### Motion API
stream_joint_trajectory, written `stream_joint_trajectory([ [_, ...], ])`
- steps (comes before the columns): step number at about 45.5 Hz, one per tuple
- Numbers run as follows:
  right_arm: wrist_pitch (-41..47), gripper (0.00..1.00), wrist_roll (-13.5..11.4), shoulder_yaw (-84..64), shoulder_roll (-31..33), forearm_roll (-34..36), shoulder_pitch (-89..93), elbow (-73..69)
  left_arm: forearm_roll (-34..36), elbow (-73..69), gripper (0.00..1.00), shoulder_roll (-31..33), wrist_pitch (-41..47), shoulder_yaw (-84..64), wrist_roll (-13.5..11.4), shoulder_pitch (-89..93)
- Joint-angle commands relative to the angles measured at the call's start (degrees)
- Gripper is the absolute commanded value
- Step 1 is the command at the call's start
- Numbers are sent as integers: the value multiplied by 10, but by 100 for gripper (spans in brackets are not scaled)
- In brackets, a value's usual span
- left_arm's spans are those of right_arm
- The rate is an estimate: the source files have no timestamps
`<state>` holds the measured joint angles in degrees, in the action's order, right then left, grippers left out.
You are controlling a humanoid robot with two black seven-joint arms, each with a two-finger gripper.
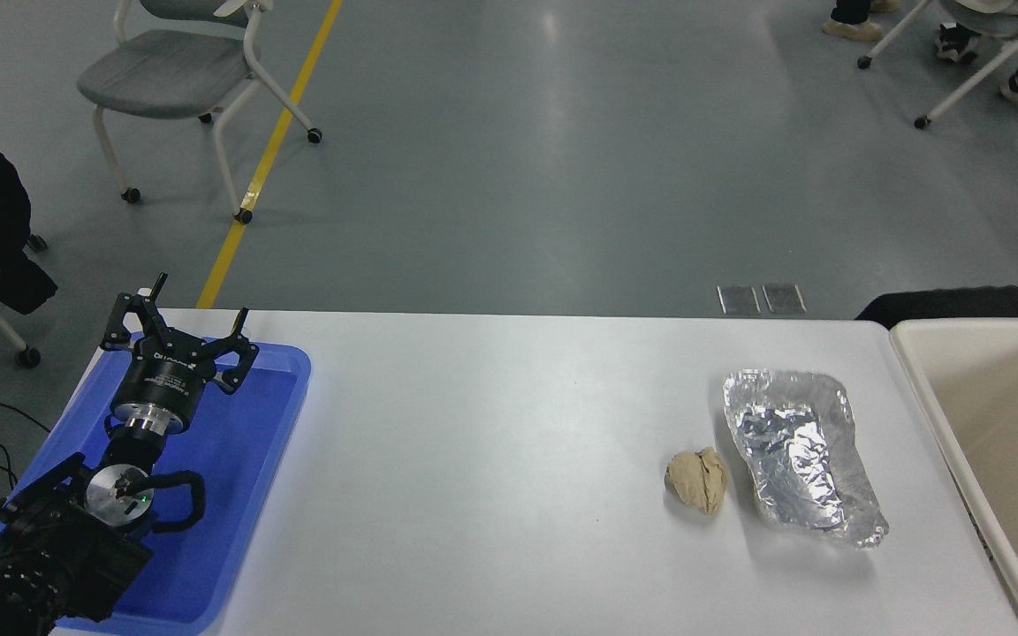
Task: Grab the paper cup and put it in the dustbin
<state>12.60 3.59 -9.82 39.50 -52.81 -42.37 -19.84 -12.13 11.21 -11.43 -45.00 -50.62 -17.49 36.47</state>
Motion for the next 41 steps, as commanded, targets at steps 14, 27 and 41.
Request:
stream_joint_trajectory([
  [14, -42, 100, -2, 19, -38, 53, 34, 39, 0, 0, 100, 0, 0, 0, 0, 0],
  [27, -35, 100, 0, 19, -20, 53, 15, 23, 0, 1, 100, 1, 0, 0, 0, 1],
  [41, 0, 100, -2, -210, 85, 40, -249, -216, 0, 1, 100, 2, 0, 0, 0, 2],
])
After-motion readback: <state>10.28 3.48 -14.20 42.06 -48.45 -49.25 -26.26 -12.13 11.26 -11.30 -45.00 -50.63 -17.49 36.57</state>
